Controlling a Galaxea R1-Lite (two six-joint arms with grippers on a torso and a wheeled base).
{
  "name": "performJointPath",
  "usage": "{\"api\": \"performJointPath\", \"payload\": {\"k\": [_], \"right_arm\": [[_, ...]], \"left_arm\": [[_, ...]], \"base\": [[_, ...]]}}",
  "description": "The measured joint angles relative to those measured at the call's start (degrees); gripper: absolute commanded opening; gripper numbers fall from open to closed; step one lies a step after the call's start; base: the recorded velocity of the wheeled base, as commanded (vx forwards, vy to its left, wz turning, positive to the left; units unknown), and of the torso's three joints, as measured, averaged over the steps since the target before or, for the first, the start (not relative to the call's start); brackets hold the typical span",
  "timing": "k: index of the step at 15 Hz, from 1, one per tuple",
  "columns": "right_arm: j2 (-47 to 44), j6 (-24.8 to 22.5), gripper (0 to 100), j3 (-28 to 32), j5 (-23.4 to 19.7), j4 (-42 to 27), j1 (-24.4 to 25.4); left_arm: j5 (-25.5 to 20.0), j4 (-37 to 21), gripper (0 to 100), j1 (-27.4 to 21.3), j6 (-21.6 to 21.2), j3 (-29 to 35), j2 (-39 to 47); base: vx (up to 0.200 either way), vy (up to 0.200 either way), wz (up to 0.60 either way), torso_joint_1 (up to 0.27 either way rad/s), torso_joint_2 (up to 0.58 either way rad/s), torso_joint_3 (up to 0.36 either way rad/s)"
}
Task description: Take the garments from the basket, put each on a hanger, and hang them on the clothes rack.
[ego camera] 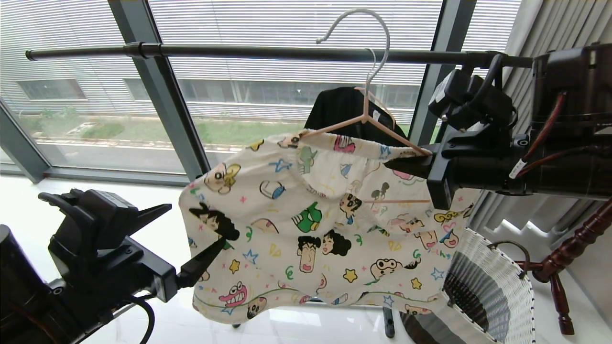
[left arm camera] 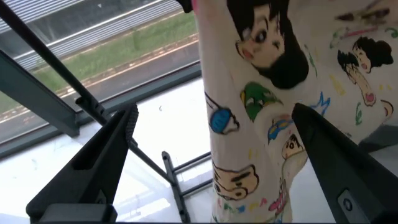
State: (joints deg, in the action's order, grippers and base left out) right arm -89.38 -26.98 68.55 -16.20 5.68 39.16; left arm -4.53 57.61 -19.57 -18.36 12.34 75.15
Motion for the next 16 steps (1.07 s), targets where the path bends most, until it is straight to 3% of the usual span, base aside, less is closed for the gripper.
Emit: {"api": "performJointPath", "payload": {"k": [3, 8, 9, 16], "right_arm": [[0.9, -0.5, 0, 0.4, -1.3, -1.1, 0.1], [2.0, -0.5, 0, 1.0, -1.4, -2.5, 0.9], [2.4, -0.5, 0, 1.0, -1.5, -3.4, 1.3], [3.4, -0.4, 0, 1.0, -1.2, -3.5, 1.7]], "left_arm": [[-0.3, 0.6, 100, 0.8, 0.0, -0.3, 0.3], [-6.7, 0.6, 100, 0.9, -4.4, -3.5, -0.5], [-6.8, 0.6, 0, 1.0, -4.4, -3.6, -0.5], [-6.7, 0.7, 0, 4.2, -4.7, -4.9, -0.6]], "base": [[0.0, 0.0, 0.0, 0.0, 0.0, 0.0], [0.0, 0.0, 0.0, 0.0, 0.0, 0.0], [0.0, 0.0, 0.0, 0.0, 0.0, 0.0], [0.0, 0.0, 0.0, 0.0, 0.0, 0.0]]}}
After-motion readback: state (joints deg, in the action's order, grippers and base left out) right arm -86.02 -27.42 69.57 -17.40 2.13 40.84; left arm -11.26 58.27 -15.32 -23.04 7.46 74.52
